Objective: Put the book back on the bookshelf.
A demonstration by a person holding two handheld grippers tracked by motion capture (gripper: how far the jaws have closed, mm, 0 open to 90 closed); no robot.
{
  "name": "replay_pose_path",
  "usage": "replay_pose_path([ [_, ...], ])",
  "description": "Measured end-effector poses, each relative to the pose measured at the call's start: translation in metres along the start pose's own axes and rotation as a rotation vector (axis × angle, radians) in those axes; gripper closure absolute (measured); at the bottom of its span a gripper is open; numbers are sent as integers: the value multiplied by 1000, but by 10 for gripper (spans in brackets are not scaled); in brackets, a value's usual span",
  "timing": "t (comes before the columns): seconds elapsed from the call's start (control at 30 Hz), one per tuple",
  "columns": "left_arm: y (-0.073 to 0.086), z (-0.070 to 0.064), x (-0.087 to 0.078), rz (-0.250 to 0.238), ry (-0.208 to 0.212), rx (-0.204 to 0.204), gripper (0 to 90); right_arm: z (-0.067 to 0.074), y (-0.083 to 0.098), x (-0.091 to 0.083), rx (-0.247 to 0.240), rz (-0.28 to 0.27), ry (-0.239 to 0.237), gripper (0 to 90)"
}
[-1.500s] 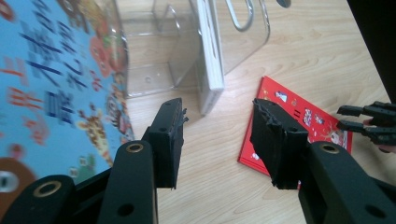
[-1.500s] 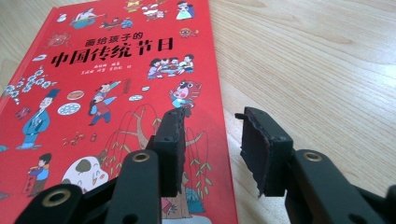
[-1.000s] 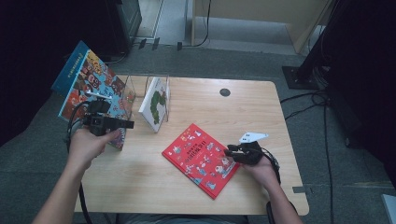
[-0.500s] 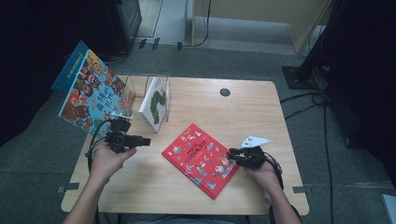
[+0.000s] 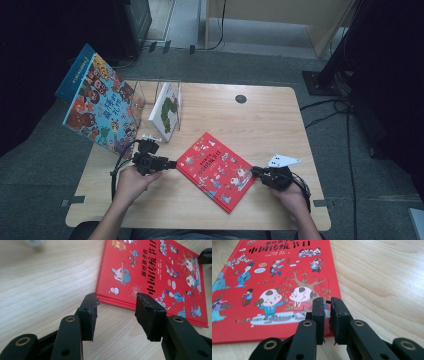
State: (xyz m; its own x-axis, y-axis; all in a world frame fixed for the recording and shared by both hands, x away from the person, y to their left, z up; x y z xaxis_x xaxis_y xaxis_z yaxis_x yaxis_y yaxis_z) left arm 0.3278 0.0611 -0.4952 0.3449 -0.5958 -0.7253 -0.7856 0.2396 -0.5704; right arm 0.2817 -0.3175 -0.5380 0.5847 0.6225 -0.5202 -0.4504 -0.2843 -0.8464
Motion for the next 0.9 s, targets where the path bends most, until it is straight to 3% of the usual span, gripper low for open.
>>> replay_pose_path([
  [0.23,12,0,12,21,9,9,545,-1,7,-11,23,-9,19,829],
  [0.4,16,-1,16,23,18,13,567,0,15,-14,12,37,24,839],
  [0.7,19,-4,29,44,33,2,645,1,16,-13,34,20,27,863],
  [0.9,15,3,30,8,18,-6,670,4,15,-10,42,17,24,870],
])
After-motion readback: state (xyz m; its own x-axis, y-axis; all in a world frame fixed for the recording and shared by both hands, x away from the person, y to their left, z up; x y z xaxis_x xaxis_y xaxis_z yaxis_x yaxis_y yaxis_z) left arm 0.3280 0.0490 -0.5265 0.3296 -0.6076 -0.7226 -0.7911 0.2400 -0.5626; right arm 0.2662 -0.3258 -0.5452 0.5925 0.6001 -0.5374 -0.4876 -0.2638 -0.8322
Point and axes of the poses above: each handheld gripper's, and its own axes: x roughly forward along the jaws, y roughly out of its underside, z roughly to its left, the point moved 4 cm from there along x, roughly forward along the jaws, and after that the axes turned 8 degrees about -z, right-handed, at the moved point
